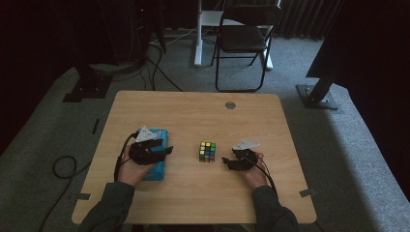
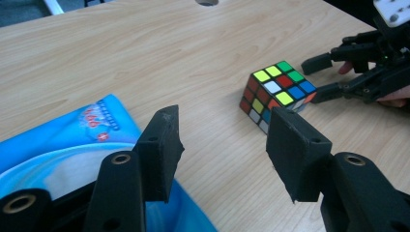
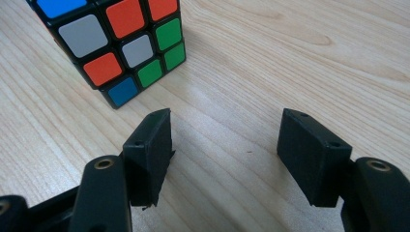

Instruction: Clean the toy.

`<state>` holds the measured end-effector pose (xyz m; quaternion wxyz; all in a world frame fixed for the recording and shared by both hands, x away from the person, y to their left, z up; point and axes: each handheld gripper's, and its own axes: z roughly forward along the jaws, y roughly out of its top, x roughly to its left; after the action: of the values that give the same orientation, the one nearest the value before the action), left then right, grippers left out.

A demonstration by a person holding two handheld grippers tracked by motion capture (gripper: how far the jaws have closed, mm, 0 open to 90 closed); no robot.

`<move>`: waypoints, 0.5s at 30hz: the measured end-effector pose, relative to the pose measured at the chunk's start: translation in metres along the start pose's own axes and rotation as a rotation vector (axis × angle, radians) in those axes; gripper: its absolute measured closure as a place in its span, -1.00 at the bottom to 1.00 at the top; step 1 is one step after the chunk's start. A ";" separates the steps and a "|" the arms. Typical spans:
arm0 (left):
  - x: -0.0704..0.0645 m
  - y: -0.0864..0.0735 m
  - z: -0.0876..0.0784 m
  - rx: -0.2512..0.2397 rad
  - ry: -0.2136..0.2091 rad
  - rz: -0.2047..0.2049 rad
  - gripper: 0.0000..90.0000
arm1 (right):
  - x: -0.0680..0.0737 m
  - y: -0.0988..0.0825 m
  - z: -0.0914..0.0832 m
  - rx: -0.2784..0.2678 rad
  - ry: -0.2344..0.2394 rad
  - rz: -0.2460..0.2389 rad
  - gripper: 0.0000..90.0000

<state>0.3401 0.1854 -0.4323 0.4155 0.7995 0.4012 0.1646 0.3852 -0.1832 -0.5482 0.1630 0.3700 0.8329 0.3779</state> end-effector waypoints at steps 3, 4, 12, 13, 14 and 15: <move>0.006 0.000 -0.007 -0.016 0.007 -0.017 0.02 | 0.000 0.000 0.000 0.001 0.000 0.002 -0.19; 0.007 0.000 -0.009 -0.018 0.012 -0.020 0.02 | 0.000 0.000 0.000 0.000 0.000 0.001 -0.18; 0.016 -0.006 -0.021 -0.005 0.102 -0.014 0.00 | 0.000 0.000 0.000 0.001 0.000 -0.001 -0.18; 0.017 -0.007 -0.022 -0.004 0.109 -0.016 -0.01 | 0.000 0.000 0.000 0.001 0.000 -0.001 -0.19; 0.017 -0.008 -0.023 -0.002 0.119 -0.016 -0.01 | 0.000 0.000 0.000 0.001 0.000 -0.001 -0.19; 0.018 -0.009 -0.023 -0.003 0.126 -0.015 -0.01 | 0.000 0.000 0.000 0.001 0.000 -0.001 -0.19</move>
<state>0.3328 0.2148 -0.4267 0.3920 0.7837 0.4325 0.2124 0.3852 -0.1832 -0.5482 0.1631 0.3698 0.8332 0.3774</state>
